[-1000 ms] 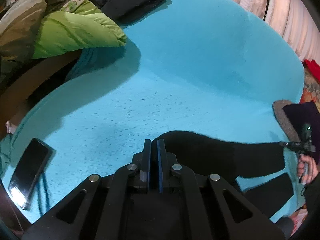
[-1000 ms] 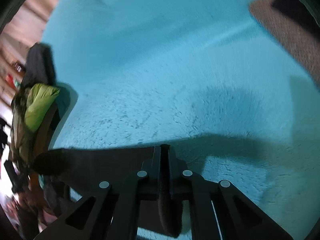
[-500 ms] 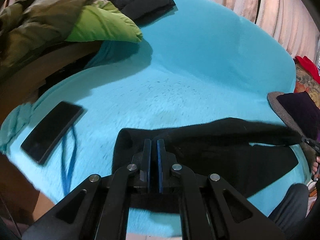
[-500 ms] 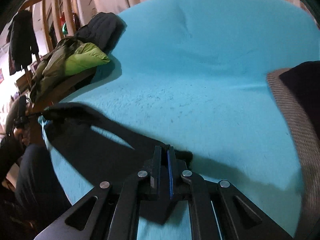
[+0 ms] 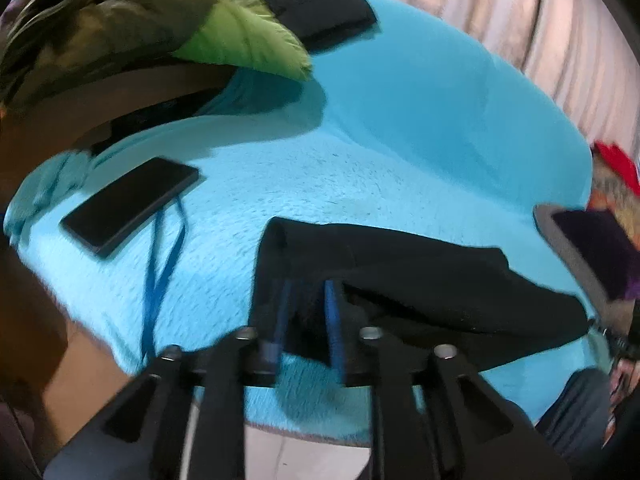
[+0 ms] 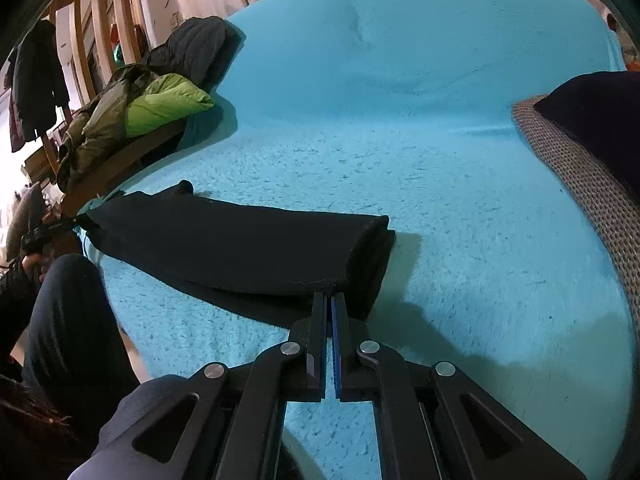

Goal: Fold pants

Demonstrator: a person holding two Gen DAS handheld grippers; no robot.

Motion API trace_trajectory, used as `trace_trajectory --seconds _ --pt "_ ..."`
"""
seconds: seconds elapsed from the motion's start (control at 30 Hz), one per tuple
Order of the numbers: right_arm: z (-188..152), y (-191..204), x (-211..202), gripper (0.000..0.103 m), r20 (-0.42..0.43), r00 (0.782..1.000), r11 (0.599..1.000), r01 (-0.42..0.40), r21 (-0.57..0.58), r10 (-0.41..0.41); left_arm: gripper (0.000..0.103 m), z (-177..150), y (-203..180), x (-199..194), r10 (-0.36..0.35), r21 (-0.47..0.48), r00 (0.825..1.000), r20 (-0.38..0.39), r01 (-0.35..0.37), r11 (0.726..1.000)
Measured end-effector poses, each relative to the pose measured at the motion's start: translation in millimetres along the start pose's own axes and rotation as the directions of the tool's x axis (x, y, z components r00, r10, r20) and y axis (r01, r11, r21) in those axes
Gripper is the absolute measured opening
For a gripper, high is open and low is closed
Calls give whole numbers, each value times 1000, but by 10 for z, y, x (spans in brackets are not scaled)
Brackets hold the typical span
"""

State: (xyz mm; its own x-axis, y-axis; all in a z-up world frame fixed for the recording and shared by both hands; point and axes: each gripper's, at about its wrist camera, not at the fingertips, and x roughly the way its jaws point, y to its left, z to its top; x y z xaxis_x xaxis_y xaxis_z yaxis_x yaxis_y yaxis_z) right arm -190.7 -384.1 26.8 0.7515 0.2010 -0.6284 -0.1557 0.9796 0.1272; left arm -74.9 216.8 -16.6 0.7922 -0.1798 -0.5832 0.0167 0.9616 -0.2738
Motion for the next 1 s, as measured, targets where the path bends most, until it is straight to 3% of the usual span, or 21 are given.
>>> trace_trajectory --seconds 0.07,0.1,0.17,0.23,0.3,0.33,0.4,0.43,0.47,0.5,0.6,0.67,0.73,0.77,0.8,0.83,0.87,0.93,1.0 --pt "-11 0 -9 5 12 1000 1000 21 10 -21 46 -48 92 -83 -6 -70 1000 2 6 998" --pt "-23 -37 -30 7 18 998 998 54 33 -54 47 -68 141 -125 -17 -116 1000 -1 16 993" --pt "-31 -98 -85 8 29 997 995 68 79 -71 47 -104 234 -164 -100 -232 995 -16 93 968" --pt "-29 -106 -171 15 51 995 991 83 104 -88 47 -127 280 -142 -205 -341 978 -29 184 922" --pt "-18 -59 -265 24 83 993 990 76 114 -86 47 -151 323 -78 -338 -468 941 -5 297 832" --pt "-10 -32 -293 27 92 993 991 69 116 -80 47 -163 355 -27 -403 -544 915 22 349 763" --pt "8 38 -315 29 101 992 992 58 114 -70 47 -175 404 58 -468 -647 881 65 394 652" --pt "19 75 -323 29 108 992 992 50 112 -62 48 -192 438 136 -490 -706 868 81 397 587" --pt "36 113 -323 29 112 992 993 40 110 -52 51 -206 465 197 -501 -744 861 86 390 542" --pt "49 148 -315 29 116 992 994 33 106 -46 53 -235 494 277 -509 -789 856 90 372 488" --pt "91 214 -287 29 121 992 995 28 97 -40 56 -283 544 428 -490 -858 867 84 313 407" --pt "105 242 -275 29 128 991 994 23 102 -36 57 -342 583 502 -466 -901 880 94 274 336" --pt "106 257 -270 29 134 991 994 17 106 -31 57 -410 607 556 -461 -929 880 114 259 266" --pt "106 264 -266 29 135 990 994 15 110 -30 56 -424 609 571 -458 -935 880 124 259 244" --pt "102 268 -258 29 135 991 993 13 113 -28 53 -425 595 566 -453 -935 882 128 260 241" --pt "97 272 -251 29 132 991 993 12 114 -27 48 -417 573 551 -447 -934 886 123 256 250" --pt "93 277 -246 29 130 991 994 11 113 -26 31 -408 538 532 -442 -930 891 108 247 271" --pt "85 292 -245 30 129 991 994 10 111 -25 24 -387 544 504 -437 -925 894 99 244 290" --pt "74 297 -248 30 129 991 994 8 113 -23 11 -366 522 451 -426 -913 901 78 236 333"
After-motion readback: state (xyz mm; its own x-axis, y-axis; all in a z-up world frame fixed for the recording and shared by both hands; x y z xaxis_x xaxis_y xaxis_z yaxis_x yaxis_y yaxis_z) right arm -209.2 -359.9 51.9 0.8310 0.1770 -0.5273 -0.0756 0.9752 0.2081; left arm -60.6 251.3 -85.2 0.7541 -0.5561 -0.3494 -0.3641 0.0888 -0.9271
